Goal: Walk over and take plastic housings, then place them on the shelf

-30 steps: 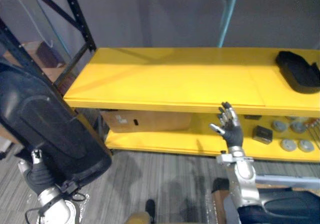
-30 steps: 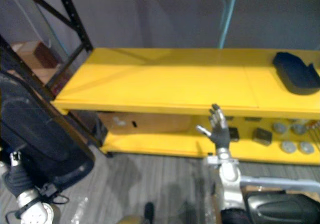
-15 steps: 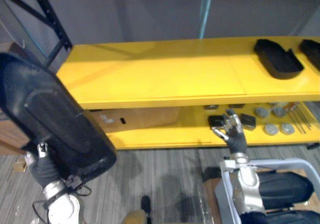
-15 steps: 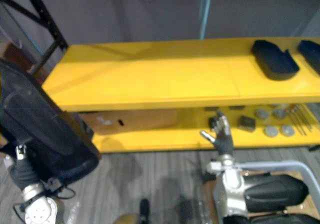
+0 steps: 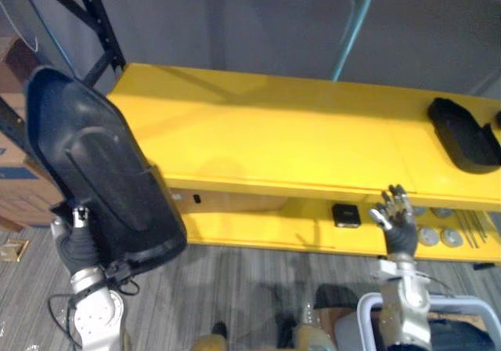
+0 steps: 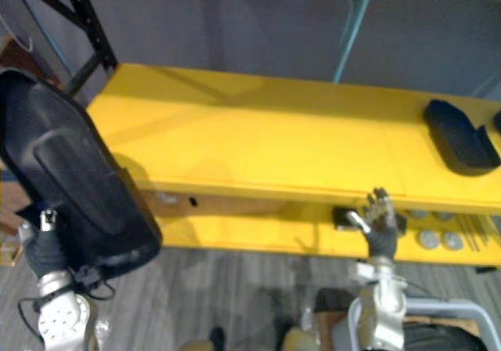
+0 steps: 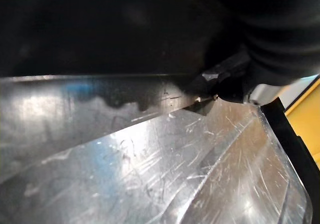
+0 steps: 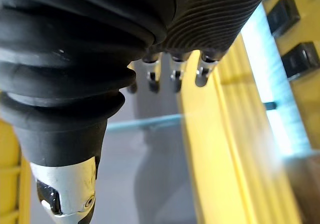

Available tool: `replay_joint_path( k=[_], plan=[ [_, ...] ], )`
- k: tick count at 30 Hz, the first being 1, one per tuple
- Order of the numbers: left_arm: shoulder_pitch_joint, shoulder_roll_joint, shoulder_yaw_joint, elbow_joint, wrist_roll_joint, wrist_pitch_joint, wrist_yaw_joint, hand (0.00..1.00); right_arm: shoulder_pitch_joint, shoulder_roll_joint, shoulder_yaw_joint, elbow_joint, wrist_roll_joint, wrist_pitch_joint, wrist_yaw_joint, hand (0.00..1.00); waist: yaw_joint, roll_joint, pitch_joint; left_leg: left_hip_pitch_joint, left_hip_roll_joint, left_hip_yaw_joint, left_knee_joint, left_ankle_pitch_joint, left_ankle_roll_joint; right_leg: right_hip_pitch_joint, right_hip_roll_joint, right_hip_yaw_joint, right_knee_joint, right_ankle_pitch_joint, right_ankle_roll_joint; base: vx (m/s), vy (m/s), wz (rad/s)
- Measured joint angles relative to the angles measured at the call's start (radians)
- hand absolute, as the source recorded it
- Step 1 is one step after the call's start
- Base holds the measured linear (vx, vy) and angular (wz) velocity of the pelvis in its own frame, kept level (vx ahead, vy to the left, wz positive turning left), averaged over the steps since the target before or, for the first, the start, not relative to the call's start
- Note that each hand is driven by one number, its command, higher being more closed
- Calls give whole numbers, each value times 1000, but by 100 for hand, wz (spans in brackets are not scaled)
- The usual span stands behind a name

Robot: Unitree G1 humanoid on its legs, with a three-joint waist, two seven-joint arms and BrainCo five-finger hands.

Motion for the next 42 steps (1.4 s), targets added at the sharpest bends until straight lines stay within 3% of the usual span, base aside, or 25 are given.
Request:
replay_joint_path(
  k=[1, 4, 8, 10, 16, 21, 28, 29, 35, 42],
  plan=[
    [14, -13, -15, -1, 1, 5, -2, 100, -8, -27, 0, -6, 11, 3, 10, 0, 1, 38, -6, -12, 26, -1, 17, -21, -9, 26, 28, -4, -59, 14, -3, 197, -160, -17],
    [22, -28, -32, -11, 24, 6, -3, 100, -12, -43, -19, -9, 22, 12, 9, 0, 0, 77, -11, -6, 57, 5, 8, -30, -19, 55, 68, -5, -132, 37, -13, 185, -100, -9],
    [13, -39, -33, -14, 30, 5, -3, 100, -10, -36, -31, -28, 22, 11, 9, 0, -4, 77, -11, 28, 62, 18, -4, -30, -20, 82, 77, 6, -144, 37, -14, 111, -3, -10],
    [3, -37, -33, -14, 30, -2, -2, 100, -7, -8, -31, -49, 18, -14, -7, 0, -3, 73, -12, 46, 51, 27, -9, -32, -18, 103, 68, 13, -158, 37, -13, 34, 77, -6],
    [-4, -20, -36, -52, 32, -13, -3, 100, -4, 55, -27, -148, -64, -90, -184, 0, -1, 62, -15, 68, 32, 59, -23, -36, -12, 105, 53, 44, -166, 48, 3, -28, 62, -9],
    [-64, 55, -70, -73, 30, -55, -10, 100, 28, 62, -43, -219, -109, -99, -257, 0, -12, 62, -16, 79, 35, 116, -21, -53, -5, 106, 69, 107, -201, 80, 4, -61, 3, -37],
    [-111, 38, -100, -109, -28, -75, -16, 100, 91, 103, -83, -261, -97, -99, -255, 0, -59, 70, -20, 83, 37, 173, -21, -58, -9, 102, 86, 168, -253, 121, 3, -4, -6, -28],
    [-82, 0, -111, -141, -28, -75, -24, 100, 94, 116, -30, -309, -61, -95, -147, 0, -33, 86, -30, 98, 33, 216, -20, -64, -7, 105, 97, 215, -281, 153, 3, 11, 0, -13],
    [-82, 0, -109, -141, -29, -75, -24, 100, 94, 116, -28, -309, -61, -92, -148, 0, -32, 85, -30, 96, 32, 215, -17, -64, -6, 104, 95, 212, -282, 155, 5, 0, 0, 0],
    [-143, 3, -90, -141, -38, -68, -28, 100, 69, 104, -2, -310, -70, -50, -194, 0, -27, 76, -28, 72, 31, 188, 17, -66, -3, 103, 85, 178, -293, 158, 5, -36, -12, 12]
  ],
)
